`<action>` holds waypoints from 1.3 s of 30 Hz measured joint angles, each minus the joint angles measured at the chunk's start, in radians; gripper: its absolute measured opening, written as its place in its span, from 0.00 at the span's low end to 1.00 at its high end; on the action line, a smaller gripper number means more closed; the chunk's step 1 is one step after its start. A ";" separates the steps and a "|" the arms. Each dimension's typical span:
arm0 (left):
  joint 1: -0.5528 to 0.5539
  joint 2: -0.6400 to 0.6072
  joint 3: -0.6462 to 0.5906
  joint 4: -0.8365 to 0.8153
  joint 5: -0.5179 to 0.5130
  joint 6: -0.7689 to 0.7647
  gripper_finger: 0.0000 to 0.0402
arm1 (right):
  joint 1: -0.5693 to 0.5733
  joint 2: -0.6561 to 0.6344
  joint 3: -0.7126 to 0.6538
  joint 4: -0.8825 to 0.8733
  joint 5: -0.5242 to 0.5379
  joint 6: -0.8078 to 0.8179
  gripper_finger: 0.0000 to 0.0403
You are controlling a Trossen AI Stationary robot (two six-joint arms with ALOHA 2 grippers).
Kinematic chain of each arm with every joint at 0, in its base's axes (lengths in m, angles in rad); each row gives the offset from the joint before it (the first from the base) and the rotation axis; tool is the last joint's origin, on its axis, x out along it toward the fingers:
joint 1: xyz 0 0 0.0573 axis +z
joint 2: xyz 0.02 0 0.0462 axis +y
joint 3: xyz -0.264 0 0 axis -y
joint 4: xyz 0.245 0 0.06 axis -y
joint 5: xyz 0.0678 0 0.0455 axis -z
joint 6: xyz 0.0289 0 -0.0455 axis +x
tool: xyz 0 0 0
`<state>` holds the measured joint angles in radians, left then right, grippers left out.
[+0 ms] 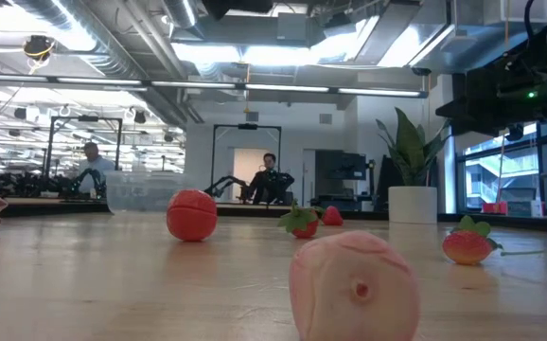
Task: Pick and placing Produce into tupperware
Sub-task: Put the red strawberry into the transparent container
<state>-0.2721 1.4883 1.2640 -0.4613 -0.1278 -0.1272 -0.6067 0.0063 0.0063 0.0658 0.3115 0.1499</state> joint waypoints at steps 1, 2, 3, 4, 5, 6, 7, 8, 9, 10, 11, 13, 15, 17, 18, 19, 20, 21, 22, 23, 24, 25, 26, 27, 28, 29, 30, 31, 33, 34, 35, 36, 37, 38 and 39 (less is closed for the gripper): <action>-0.006 0.010 0.000 -0.011 -0.013 -0.001 0.66 | 0.000 0.000 0.000 0.000 0.000 -0.001 0.67; -0.010 0.018 0.000 -0.032 -0.017 -0.001 0.66 | 0.000 0.000 0.000 0.000 0.000 -0.001 0.67; -0.014 0.029 0.000 -0.044 -0.015 -0.001 0.65 | 0.000 0.000 0.000 0.000 0.000 0.000 0.67; -0.015 0.044 0.000 -0.047 -0.012 -0.001 0.64 | 0.000 0.000 0.000 0.000 0.000 0.002 0.67; -0.015 0.060 0.000 -0.064 -0.012 -0.001 0.63 | 0.000 0.000 0.000 0.000 0.000 0.002 0.67; -0.015 0.077 0.000 -0.091 -0.010 -0.001 0.62 | 0.000 0.000 0.000 0.000 0.000 0.002 0.67; -0.015 0.094 0.000 -0.108 -0.010 -0.001 0.61 | 0.000 0.000 0.000 0.000 0.000 0.003 0.67; -0.015 0.113 0.000 -0.119 -0.010 -0.001 0.60 | 0.000 0.000 0.000 0.000 0.000 0.002 0.67; -0.015 0.132 0.000 -0.136 -0.010 -0.001 0.60 | 0.000 0.000 0.000 0.000 0.000 0.002 0.67; -0.013 0.150 0.000 -0.156 -0.010 -0.001 0.59 | 0.000 0.000 0.000 0.000 0.000 0.003 0.67; -0.011 0.171 0.000 -0.165 -0.009 -0.001 0.58 | 0.000 0.000 0.000 0.000 0.000 0.003 0.67; -0.010 0.209 0.000 -0.171 -0.009 -0.001 0.57 | 0.000 0.000 0.000 0.000 0.000 0.003 0.67; -0.010 0.241 0.000 -0.180 -0.009 -0.001 0.56 | 0.000 0.000 0.000 0.000 0.000 0.003 0.67; -0.010 0.267 0.000 -0.178 -0.009 -0.001 0.56 | 0.000 0.000 0.000 0.000 0.000 0.003 0.67; -0.010 0.279 0.000 -0.182 -0.009 -0.003 0.56 | 0.000 0.000 0.000 0.000 0.000 0.004 0.67; -0.010 0.289 0.000 -0.189 -0.008 -0.009 0.56 | 0.000 0.000 0.000 0.000 0.000 0.005 0.67; -0.010 0.298 0.000 -0.189 0.002 -0.023 0.56 | 0.000 0.000 0.000 0.000 0.000 0.005 0.67; -0.010 0.306 0.000 -0.190 0.022 -0.032 0.56 | 0.000 0.000 0.000 0.000 0.000 0.005 0.67; -0.010 0.309 0.000 -0.202 0.042 -0.043 0.56 | 0.000 0.000 0.000 0.000 0.000 0.005 0.67; -0.010 0.311 0.000 -0.215 0.057 -0.049 0.56 | 0.000 0.000 0.000 0.000 0.000 0.005 0.67; -0.010 0.318 0.000 -0.213 0.059 -0.050 0.56 | 0.000 0.000 0.000 0.000 0.000 0.005 0.67; -0.010 0.323 0.000 -0.209 0.059 -0.050 0.56 | 0.000 0.000 0.000 0.000 -0.001 0.004 0.67; -0.011 0.326 0.000 -0.218 0.050 -0.050 0.56 | 0.000 0.000 0.000 0.000 -0.001 0.004 0.67; -0.013 0.327 -0.001 -0.226 0.040 -0.050 0.55 | 0.000 0.000 0.000 0.000 -0.001 0.003 0.67; -0.014 0.325 -0.001 -0.221 0.036 -0.050 0.55 | 0.000 0.000 0.000 0.000 -0.001 0.003 0.67; -0.011 0.325 0.000 -0.216 0.034 -0.050 0.55 | 0.000 0.000 0.000 0.000 -0.001 0.003 0.67; -0.009 0.325 0.000 -0.217 0.034 -0.050 0.54 | 0.000 0.000 0.000 0.000 -0.001 0.003 0.67; -0.008 0.325 0.000 -0.220 0.034 -0.050 0.54 | 0.000 0.000 0.000 0.000 -0.001 0.003 0.67; -0.005 0.325 0.000 -0.219 0.033 -0.053 0.55 | 0.000 0.000 0.000 0.000 -0.001 0.002 0.67; -0.002 0.325 0.000 -0.219 0.033 -0.054 0.55 | 0.000 0.000 0.000 0.000 -0.001 0.002 0.67; -0.001 0.325 0.000 -0.219 0.035 -0.059 0.55 | 0.000 0.000 0.000 0.000 -0.001 0.002 0.67; -0.001 0.325 0.000 -0.219 0.038 -0.076 0.55 | 0.000 0.000 0.000 0.000 -0.001 0.002 0.67; -0.001 0.325 0.000 -0.216 0.038 -0.090 0.55 | 0.000 0.000 0.000 0.000 -0.001 0.002 0.67; -0.001 0.325 0.000 -0.212 0.036 -0.104 0.55 | 0.000 0.000 0.000 0.000 -0.001 0.002 0.67; -0.001 0.325 0.000 -0.210 0.033 -0.110 0.55 | 0.000 0.000 0.000 0.000 -0.001 0.001 0.67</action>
<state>-0.2733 1.8130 1.2636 -0.6709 -0.0943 -0.2369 -0.6066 0.0063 0.0063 0.0655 0.3103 0.1513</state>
